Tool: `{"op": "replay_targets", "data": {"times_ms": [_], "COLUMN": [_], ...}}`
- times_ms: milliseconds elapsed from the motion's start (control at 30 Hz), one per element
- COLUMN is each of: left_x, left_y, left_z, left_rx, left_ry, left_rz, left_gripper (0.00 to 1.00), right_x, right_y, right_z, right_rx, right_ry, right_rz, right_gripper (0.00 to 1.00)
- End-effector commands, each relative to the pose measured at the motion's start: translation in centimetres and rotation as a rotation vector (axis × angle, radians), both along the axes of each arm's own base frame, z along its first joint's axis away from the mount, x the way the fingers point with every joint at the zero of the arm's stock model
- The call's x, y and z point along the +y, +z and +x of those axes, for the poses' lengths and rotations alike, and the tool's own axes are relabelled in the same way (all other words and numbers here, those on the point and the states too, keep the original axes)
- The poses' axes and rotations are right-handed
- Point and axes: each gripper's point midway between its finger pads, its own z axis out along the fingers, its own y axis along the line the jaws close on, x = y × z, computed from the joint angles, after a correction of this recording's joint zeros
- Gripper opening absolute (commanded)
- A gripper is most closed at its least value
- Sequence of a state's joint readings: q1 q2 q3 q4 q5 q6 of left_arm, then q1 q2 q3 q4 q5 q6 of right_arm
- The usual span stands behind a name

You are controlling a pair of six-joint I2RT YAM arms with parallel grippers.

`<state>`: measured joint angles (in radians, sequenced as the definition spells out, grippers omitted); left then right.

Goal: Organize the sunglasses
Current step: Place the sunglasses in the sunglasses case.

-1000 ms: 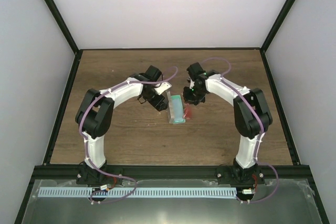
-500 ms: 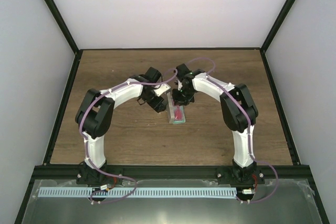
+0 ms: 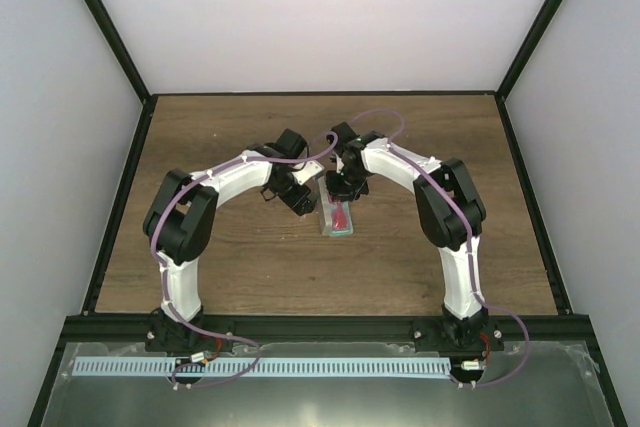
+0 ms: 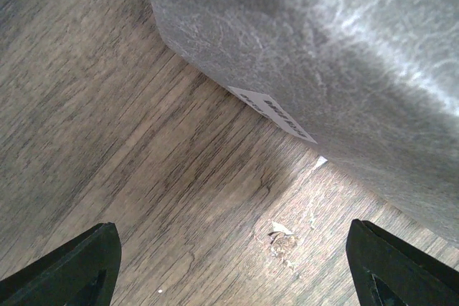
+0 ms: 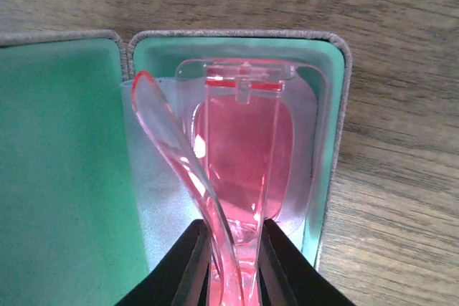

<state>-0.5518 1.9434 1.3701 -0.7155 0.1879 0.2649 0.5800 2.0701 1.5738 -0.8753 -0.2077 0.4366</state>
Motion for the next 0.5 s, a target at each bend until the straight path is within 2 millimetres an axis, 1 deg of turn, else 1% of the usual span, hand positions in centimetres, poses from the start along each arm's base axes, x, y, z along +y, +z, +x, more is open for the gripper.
{"op": "replay_targets", "data": {"times_ms": [0,100,167,300,467], "left_x": [-0.2,-0.1,0.0,0.0,0.2], "left_y": [1.2,1.2,1.3,1.5,1.8], "left_z": [0.0,0.0,0.0,0.0,-0.1], "left_rx": [-0.025,-0.027,-0.030,-0.032,-0.038], "left_ry": [-0.009,-0.009,-0.009,-0.008,-0.005], "left_rz": [-0.017,-0.011,-0.008,-0.008,-0.006], "left_gripper": [0.88,0.88,0.88,0.88,0.88], "right_x": [0.6,0.6,0.6,0.6,-0.1], "right_y": [-0.5,-0.6,-0.3,1.1,3.6], "right_z": [-0.1,-0.2,-0.1,0.2,0.2], "right_rx": [0.002,0.002,-0.002,-0.032,-0.085], "right_ry": [0.019,0.016,0.015,0.013,0.000], "right_rz": [0.000,0.001,0.002,0.012,0.012], "right_gripper": [0.19,0.23,0.27,0.31,0.31]}}
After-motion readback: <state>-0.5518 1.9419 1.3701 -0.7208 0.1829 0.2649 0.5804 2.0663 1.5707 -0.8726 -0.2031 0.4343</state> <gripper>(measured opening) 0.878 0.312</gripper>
